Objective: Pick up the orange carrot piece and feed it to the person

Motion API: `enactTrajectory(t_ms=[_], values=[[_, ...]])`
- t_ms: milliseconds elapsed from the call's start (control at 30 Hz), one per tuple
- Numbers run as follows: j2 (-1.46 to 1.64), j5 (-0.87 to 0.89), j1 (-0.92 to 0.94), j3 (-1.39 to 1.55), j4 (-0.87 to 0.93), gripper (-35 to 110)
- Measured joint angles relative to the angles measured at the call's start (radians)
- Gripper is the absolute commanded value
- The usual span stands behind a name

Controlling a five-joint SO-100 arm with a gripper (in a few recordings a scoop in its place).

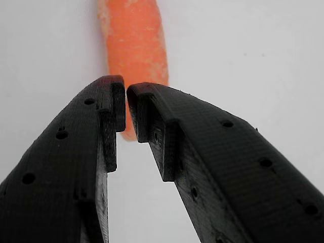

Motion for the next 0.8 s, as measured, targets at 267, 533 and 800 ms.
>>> enactTrajectory(t_ms=[267, 533, 800], values=[[-0.002, 0.0, -0.006, 0.0, 0.0, -3], [-0.002, 0.0, -0.006, 0.0, 0.0, -2], [-0.002, 0.0, -0.006, 0.0, 0.0, 8]])
